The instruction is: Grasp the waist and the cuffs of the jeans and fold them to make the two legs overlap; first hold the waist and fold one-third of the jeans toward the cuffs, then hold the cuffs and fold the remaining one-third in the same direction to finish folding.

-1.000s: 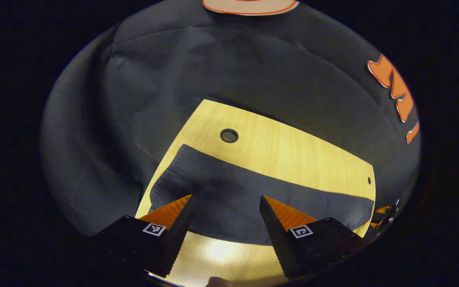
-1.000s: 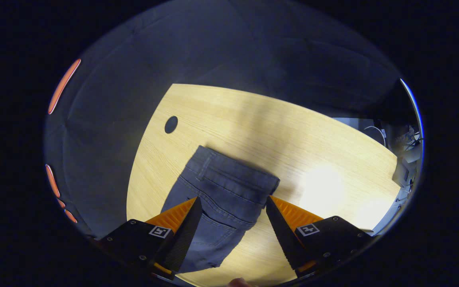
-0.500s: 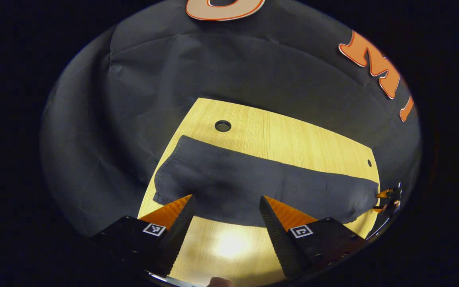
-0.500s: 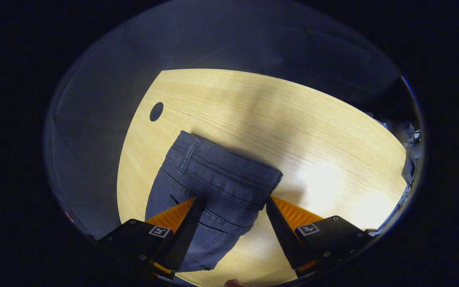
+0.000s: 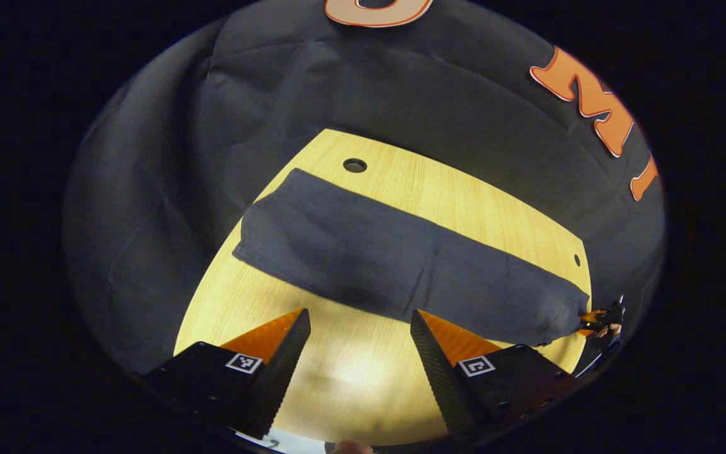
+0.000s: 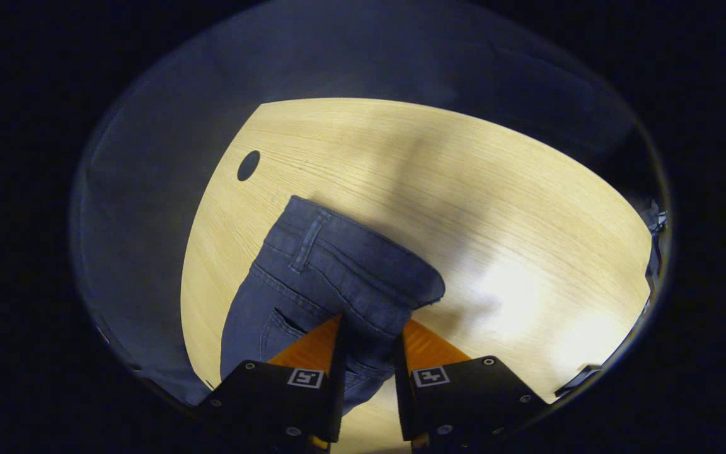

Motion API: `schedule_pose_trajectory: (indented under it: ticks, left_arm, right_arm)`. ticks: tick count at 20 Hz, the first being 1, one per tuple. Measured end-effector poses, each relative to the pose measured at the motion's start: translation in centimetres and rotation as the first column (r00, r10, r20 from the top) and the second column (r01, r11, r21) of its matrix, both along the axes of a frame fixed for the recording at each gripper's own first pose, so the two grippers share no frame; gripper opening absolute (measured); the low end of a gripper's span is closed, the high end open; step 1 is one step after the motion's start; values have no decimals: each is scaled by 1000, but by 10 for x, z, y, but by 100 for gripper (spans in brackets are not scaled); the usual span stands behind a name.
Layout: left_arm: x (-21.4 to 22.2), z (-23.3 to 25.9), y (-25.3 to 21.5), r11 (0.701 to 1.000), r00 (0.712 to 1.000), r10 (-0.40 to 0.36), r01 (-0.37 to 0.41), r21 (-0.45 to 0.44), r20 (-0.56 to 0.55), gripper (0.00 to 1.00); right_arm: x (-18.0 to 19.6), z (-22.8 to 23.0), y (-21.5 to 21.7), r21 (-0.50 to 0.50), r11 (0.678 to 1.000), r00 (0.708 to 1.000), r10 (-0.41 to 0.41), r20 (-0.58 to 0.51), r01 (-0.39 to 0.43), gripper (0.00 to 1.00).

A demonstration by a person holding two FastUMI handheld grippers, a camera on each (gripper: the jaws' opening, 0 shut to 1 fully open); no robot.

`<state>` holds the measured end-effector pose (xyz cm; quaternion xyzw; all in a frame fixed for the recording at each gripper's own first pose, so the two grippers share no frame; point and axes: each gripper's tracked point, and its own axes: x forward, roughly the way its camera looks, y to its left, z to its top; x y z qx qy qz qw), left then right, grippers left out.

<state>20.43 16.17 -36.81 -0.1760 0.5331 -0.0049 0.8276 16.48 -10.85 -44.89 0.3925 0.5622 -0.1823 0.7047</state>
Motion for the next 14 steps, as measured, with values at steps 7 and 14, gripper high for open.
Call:
schedule_pose_trajectory:
  ticks: [7,14]
  left_arm:
    - [10,8,2,999,999,-47,46,16,13,97]
    - [12,13,5,996,996,-83,84,-20,34,97]
  right_arm:
    - [10,42,5,46,998,992,-55,111,50,24]
    - [35,103,36,127,990,963,-96,251,66,24]
